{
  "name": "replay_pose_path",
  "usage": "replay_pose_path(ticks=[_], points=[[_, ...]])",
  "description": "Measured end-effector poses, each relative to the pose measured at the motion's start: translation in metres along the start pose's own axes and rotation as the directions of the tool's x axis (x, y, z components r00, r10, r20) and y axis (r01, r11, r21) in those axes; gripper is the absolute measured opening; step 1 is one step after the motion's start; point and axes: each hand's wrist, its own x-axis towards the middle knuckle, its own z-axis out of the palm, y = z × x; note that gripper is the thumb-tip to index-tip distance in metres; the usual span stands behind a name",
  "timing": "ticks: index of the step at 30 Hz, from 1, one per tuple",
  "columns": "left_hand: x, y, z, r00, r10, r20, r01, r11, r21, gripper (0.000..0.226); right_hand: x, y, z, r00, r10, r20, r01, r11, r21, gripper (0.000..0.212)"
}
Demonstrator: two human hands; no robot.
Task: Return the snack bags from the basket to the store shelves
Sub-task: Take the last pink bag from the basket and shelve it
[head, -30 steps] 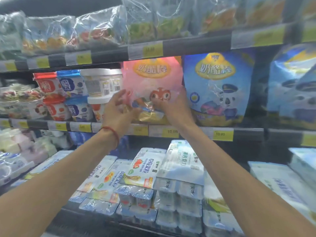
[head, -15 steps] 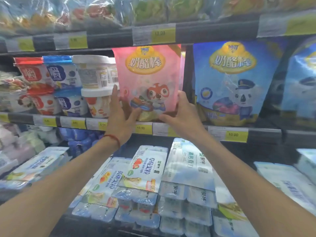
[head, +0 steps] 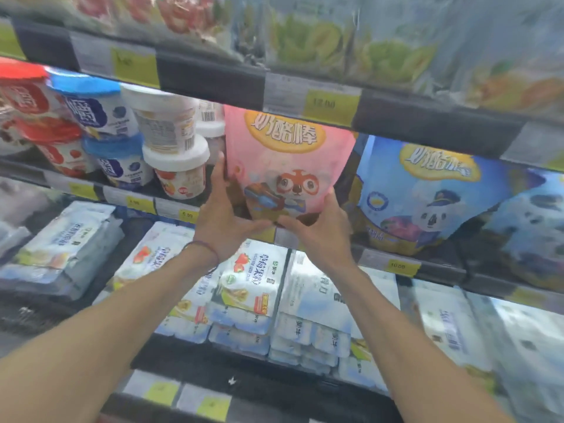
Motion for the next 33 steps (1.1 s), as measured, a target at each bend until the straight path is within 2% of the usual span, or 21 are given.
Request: replay_pose_path(ticks=[3,9,15,20,25,28,30,33], points=[[0.006,0.003,-0.003,0.996,-0.07,0.061,0.073,0.996,-0.051,0.108,0.001,-0.001,0.002,1.0,0.02,-0.024,-0.02,1.0,-0.001,0.059],[0.017,0.003,-0.015,0.974,-0.184,0.134,0.189,0.982,-0.02,0.081,0.004,0.004,0.004,0.998,0.029,-0.048,-0.03,1.0,-0.003,0.047],[0.013,0.01,-0.013,0.973,-0.225,0.05,0.219,0.97,0.102,0.067,0.002,-0.005,-0.001,0.997,0.062,-0.054,-0.061,0.998,0.013,0.039],[0.018,0.013,-0.023,0.97,-0.22,0.105,0.202,0.966,0.161,0.063,-0.012,-0.007,-0.013,0.996,0.075,0.057,-0.076,0.997,0.013,0.027],[0.033,0.018,-0.035,0.956,-0.178,0.233,0.092,0.936,0.34,0.074,-0.009,-0.013,-0.022,0.99,0.083,0.118,-0.08,0.996,-0.035,0.023],[0.03,0.014,-0.036,0.963,-0.156,0.22,0.092,0.957,0.274,0.072,-0.004,-0.015,-0.019,0.986,0.121,0.111,-0.106,0.985,-0.134,0.023],[0.024,0.014,-0.037,0.97,-0.145,0.195,0.112,0.979,0.171,0.059,-0.006,-0.014,-0.016,0.986,0.153,0.073,-0.141,0.979,-0.149,0.02],[0.021,0.021,-0.042,0.95,-0.196,0.243,0.199,0.98,0.011,0.04,-0.01,-0.013,-0.014,0.986,0.167,-0.002,-0.163,0.961,-0.221,0.012]])
